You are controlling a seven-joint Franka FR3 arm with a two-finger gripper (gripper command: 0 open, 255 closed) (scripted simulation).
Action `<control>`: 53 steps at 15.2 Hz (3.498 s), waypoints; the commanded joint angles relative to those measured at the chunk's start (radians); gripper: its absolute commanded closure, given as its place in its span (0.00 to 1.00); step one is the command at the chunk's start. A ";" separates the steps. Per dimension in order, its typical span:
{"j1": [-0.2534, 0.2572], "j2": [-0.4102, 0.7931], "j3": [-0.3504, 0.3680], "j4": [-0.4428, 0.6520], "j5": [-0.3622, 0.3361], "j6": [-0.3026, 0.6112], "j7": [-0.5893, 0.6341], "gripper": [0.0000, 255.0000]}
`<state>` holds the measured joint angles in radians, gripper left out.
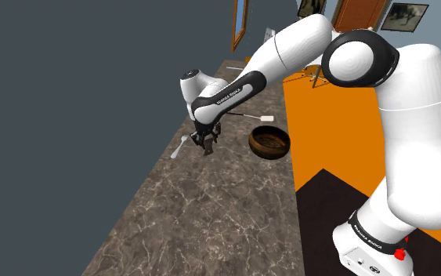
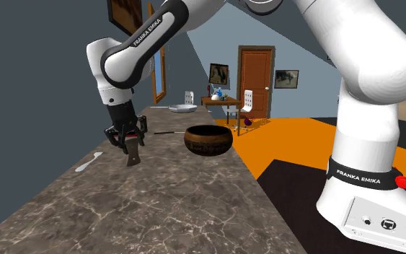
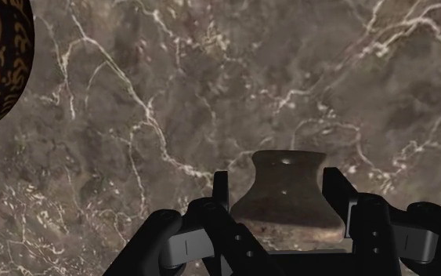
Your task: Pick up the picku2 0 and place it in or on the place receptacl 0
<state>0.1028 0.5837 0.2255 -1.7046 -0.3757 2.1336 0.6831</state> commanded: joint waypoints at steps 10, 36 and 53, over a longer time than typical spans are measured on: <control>-0.004 -0.039 0.009 0.008 0.016 -0.045 -0.016 1.00; -0.011 -0.181 0.036 0.151 0.078 -0.318 -0.094 1.00; -0.206 -0.629 -0.062 -0.402 0.151 -0.140 -0.365 1.00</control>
<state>-0.0914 -0.0232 0.1750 -2.0834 -0.2262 1.9873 0.3428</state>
